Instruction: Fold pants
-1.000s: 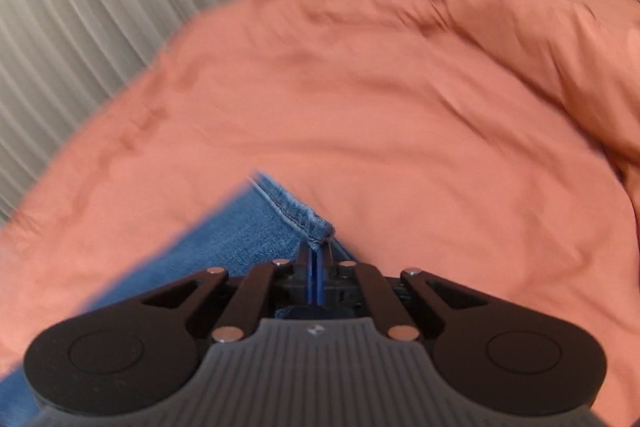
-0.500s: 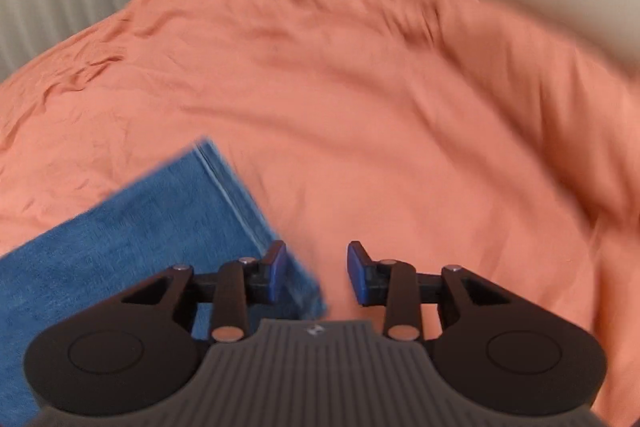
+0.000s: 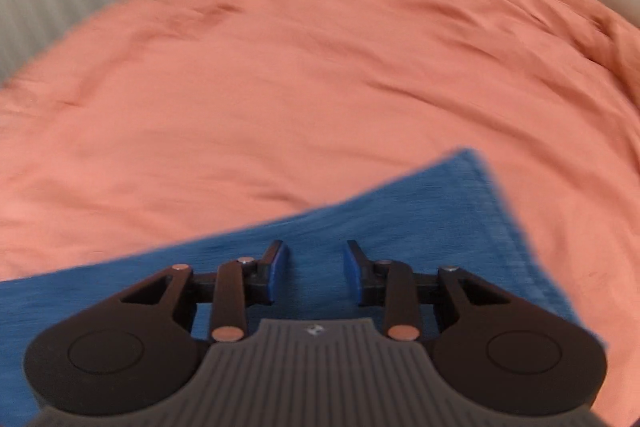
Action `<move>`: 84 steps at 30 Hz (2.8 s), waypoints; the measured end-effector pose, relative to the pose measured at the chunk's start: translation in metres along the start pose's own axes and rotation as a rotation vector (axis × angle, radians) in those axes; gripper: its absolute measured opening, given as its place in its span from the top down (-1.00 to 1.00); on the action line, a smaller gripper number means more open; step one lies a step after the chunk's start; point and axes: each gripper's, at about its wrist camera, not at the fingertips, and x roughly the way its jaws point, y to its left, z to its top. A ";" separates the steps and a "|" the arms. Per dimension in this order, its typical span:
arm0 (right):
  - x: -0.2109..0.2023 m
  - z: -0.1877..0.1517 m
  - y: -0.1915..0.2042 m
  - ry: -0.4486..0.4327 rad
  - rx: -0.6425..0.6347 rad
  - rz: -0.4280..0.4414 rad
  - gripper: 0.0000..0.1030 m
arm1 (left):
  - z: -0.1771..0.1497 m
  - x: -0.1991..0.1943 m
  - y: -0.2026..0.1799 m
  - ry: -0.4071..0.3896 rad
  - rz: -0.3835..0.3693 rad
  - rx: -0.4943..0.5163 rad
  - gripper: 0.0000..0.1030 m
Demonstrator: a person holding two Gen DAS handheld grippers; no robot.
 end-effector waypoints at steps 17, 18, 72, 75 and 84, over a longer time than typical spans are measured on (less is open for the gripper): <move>-0.060 0.013 -0.063 -0.057 0.019 -0.170 0.12 | 0.000 -0.019 -0.029 0.024 -0.048 0.021 -0.60; -0.071 0.009 -0.069 -0.052 0.029 -0.142 0.10 | 0.003 -0.024 -0.034 0.021 -0.070 0.039 -0.59; -0.108 -0.044 -0.149 -0.080 0.176 0.291 0.95 | -0.040 0.029 -0.470 0.133 -0.475 0.781 0.81; -0.124 -0.032 -0.139 -0.079 0.133 0.273 0.95 | -0.047 0.001 -0.452 0.144 -0.536 0.801 0.81; -0.168 -0.010 -0.103 -0.117 0.034 0.228 0.95 | -0.099 -0.055 -0.410 0.201 -0.673 0.894 0.82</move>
